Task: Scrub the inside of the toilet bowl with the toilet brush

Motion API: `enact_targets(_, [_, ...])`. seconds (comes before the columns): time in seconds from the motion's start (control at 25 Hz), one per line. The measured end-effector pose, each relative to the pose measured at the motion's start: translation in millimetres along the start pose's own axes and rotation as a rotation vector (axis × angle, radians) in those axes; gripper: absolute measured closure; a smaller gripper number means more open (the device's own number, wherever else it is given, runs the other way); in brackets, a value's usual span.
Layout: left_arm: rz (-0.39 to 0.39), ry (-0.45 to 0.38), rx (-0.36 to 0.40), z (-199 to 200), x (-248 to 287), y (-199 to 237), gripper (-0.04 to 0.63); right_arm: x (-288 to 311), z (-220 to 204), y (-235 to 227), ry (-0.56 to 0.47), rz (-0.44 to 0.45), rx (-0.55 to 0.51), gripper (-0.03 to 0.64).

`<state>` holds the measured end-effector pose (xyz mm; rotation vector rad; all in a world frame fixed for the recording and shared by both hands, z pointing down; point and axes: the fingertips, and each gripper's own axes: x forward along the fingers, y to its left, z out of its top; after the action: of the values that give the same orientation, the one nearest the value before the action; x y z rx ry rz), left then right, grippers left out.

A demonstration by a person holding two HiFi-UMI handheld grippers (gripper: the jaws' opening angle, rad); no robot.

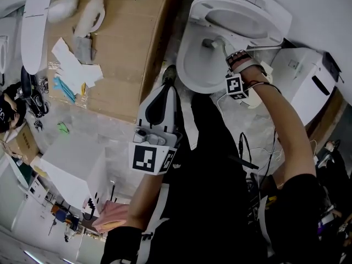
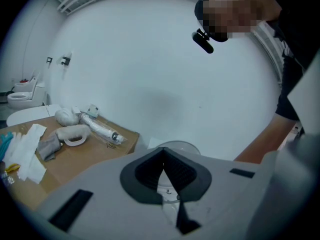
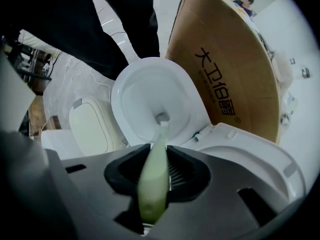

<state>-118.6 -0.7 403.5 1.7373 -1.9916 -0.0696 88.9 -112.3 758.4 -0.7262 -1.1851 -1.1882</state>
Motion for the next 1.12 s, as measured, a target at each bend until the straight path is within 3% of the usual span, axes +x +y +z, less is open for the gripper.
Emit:
enact_targets(0.24, [0.032,-0.006,-0.015,-5.1,-11.9,20.0,0.589,2.2,12.9,-29.8,0.009,-0.036,-0.174,0.505])
enact_targets(0.44, [0.036,0.000,-0.028,-6.0,-15.0,32.9,0.589,0.5,30.0,-57.9,-0.004,-0.090,-0.229,0.505])
enact_targets(0.56, [0.031,0.009,-0.028,-7.5,-14.8,40.2,0.589,-0.4,34.5,-70.6,-0.006,-0.096,-0.201,0.505])
enact_targets(0.68, [0.009,0.025,-0.027,-9.2,-13.8,42.7,0.589,-3.8,38.1,-71.6,-0.018,-0.065,-0.069,0.505])
enact_targets(0.8, [-0.039,0.042,-0.023,-7.5,-8.7,42.0,0.589,-9.5,38.9,-66.6,-0.028,-0.023,0.187,0.505])
enact_targets(0.88, [-0.079,0.054,-0.016,-5.2,-3.4,40.9,0.589,-12.5,36.7,-60.4,-0.040,0.024,0.460,0.505])
enact_targets(0.96, [-0.122,0.065,-0.004,-2.2,2.3,39.1,0.589,-14.8,31.9,-49.8,-0.062,0.093,0.841,0.505])
enact_targets(1.12, [-0.216,0.102,0.026,0.2,15.4,32.6,0.589,-24.4,22.9,-16.1,-0.131,0.216,1.759,0.505])
